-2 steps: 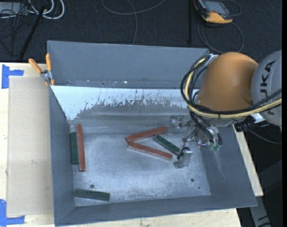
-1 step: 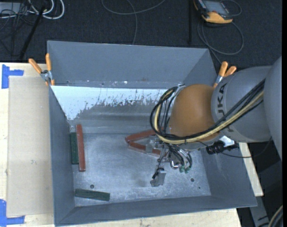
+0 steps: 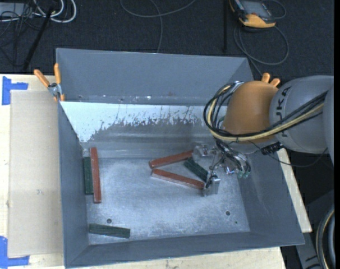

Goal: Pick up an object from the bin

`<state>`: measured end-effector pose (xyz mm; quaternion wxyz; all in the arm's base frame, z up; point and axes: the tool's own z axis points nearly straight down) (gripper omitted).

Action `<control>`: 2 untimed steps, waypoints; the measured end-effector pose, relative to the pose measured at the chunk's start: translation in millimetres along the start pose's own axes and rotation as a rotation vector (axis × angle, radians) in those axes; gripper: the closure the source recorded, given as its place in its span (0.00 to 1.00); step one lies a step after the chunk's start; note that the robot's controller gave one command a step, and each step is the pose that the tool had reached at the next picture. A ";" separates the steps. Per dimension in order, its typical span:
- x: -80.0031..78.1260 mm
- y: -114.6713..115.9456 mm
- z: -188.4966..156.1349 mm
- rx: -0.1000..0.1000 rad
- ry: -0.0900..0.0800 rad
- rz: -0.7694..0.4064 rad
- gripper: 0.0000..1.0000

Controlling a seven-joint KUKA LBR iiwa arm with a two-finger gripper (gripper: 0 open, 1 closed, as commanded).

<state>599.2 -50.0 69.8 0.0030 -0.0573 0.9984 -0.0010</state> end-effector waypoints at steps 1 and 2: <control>0.1 2.5 -2.1 -0.003 0.003 -0.001 1.00; -2.5 7.8 -160.9 0.000 -0.005 -0.117 1.00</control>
Offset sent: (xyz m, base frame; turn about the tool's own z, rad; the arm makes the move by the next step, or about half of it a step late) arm 0.0000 0.0000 0.0000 0.0000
